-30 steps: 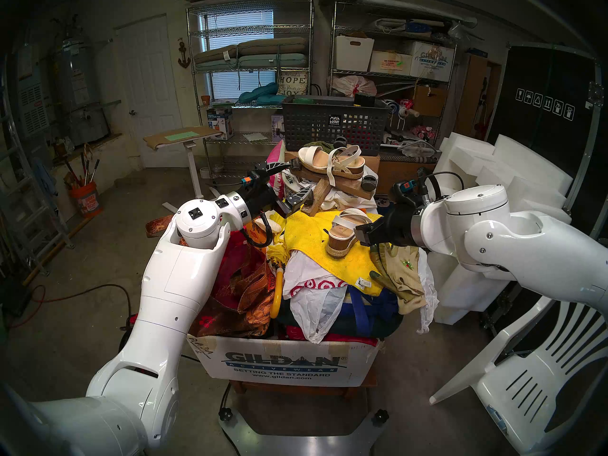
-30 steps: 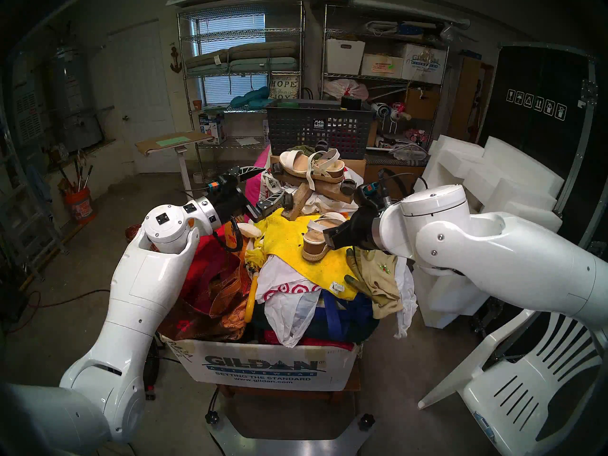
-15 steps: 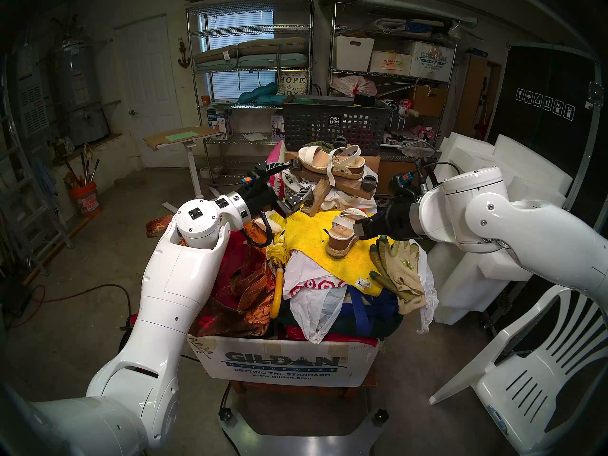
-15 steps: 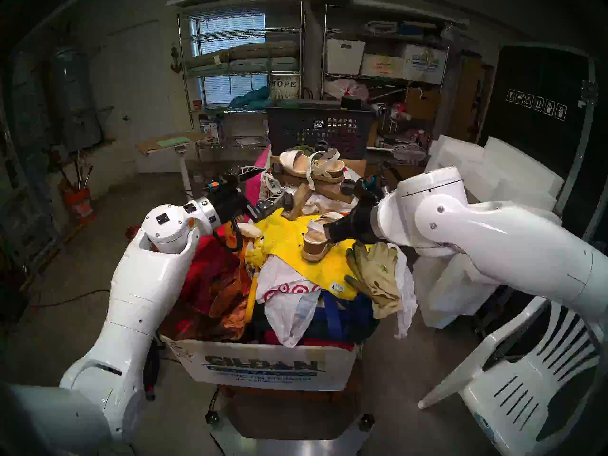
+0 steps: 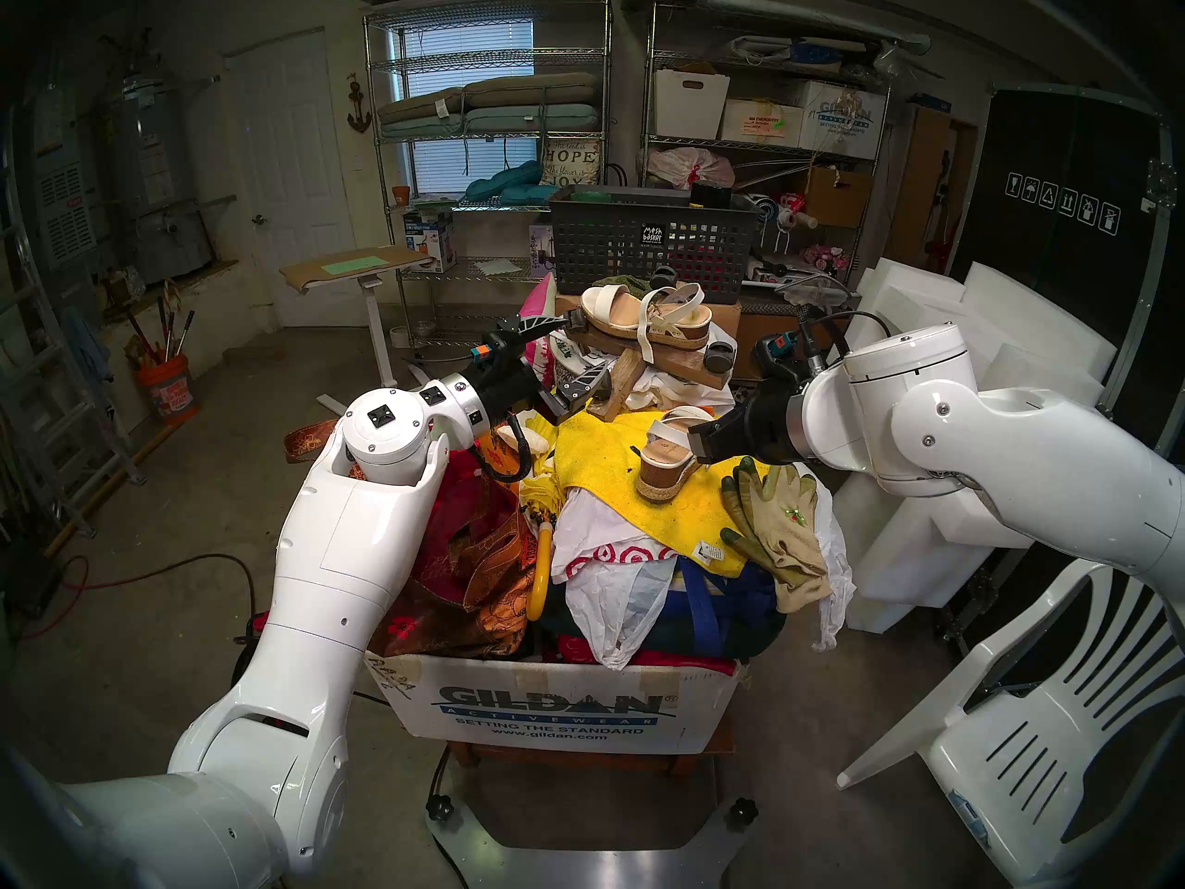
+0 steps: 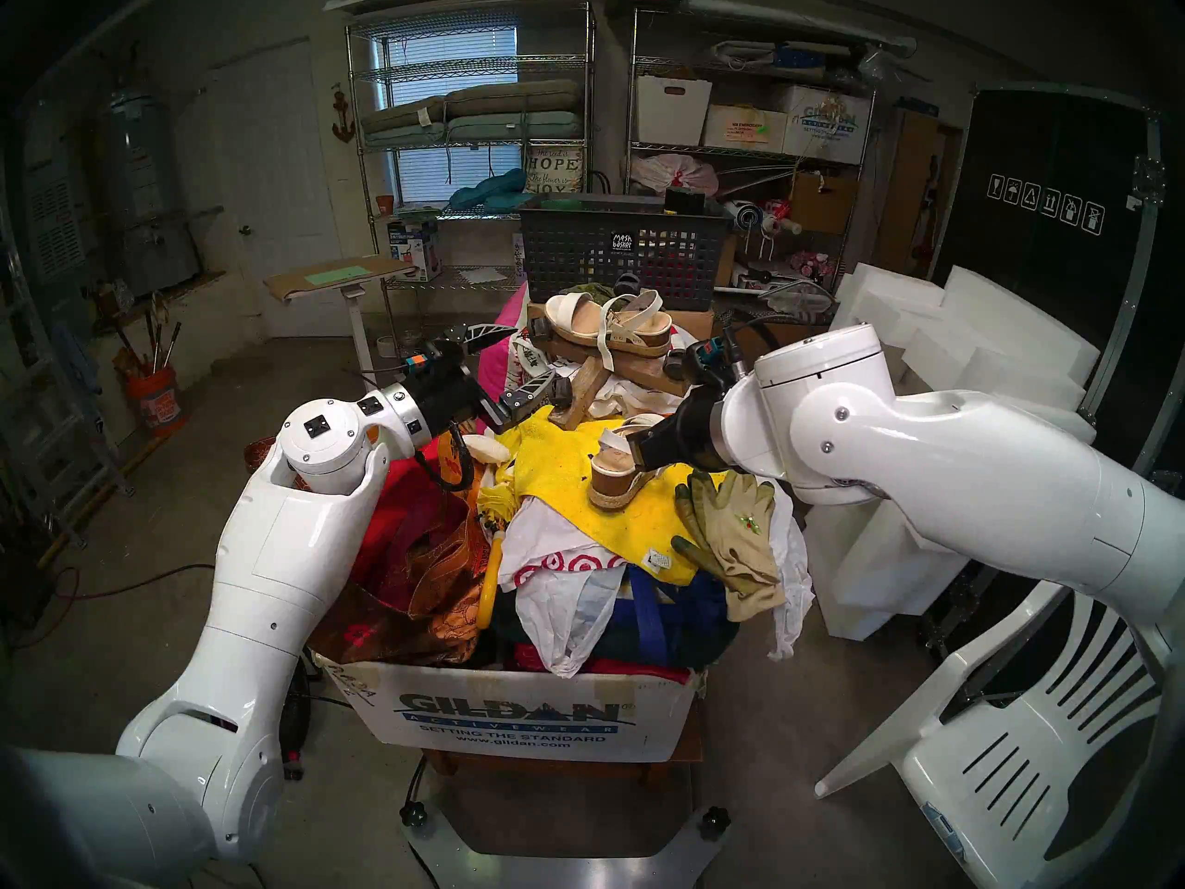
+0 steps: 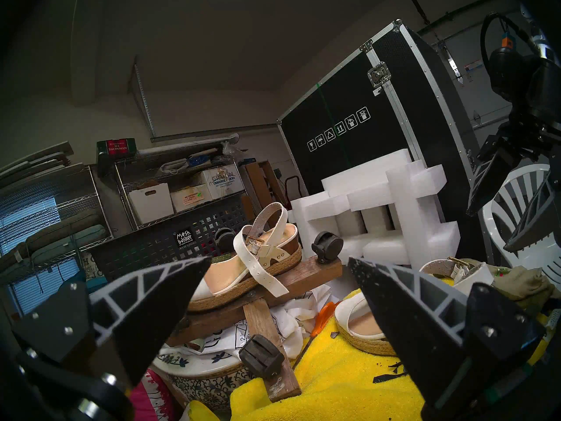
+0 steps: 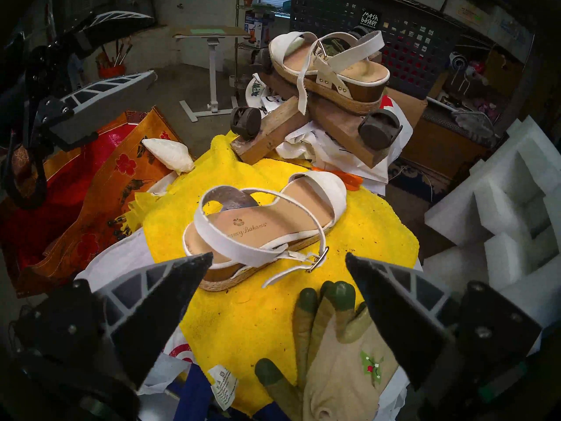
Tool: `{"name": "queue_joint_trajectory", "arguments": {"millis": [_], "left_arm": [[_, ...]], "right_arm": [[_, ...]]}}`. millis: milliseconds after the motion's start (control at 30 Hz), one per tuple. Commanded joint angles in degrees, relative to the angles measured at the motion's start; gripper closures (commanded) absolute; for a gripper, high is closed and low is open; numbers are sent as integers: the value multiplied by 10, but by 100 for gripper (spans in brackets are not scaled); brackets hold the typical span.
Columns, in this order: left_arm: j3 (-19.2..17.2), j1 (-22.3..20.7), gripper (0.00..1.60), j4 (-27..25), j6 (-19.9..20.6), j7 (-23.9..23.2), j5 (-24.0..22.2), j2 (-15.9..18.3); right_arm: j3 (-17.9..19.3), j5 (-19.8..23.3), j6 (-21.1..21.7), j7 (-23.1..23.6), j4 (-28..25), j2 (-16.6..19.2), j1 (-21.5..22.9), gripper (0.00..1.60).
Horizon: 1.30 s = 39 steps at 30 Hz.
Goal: Unbuckle a shoe
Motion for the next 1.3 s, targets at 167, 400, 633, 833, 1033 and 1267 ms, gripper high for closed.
{"name": "queue_joint_trajectory", "arguments": {"millis": [167, 400, 633, 833, 1033, 1267], "left_arm": [[-3, -11, 0, -8, -2, -1, -3, -1], [-3, -11, 0, -8, -2, -1, -3, -1], [-3, -11, 0, -8, -2, -1, -3, -1], [-3, -11, 0, -8, -2, -1, -3, -1], [-3, -11, 0, -8, -2, -2, -3, -1], [-3, -11, 0, -8, -2, -2, -3, -1]], "right_arm": [[-4, 15, -13, -67, -17, -44, -1, 0], [-21, 51, -48, -140, -35, -84, -25, 0], [-32, 91, -59, -206, -50, -73, -11, 0], [-16, 139, -78, -272, -93, -37, -9, 0], [-21, 138, -83, -262, -68, -23, -23, 0], [-33, 75, -82, -235, -48, -13, -30, 10]]}}
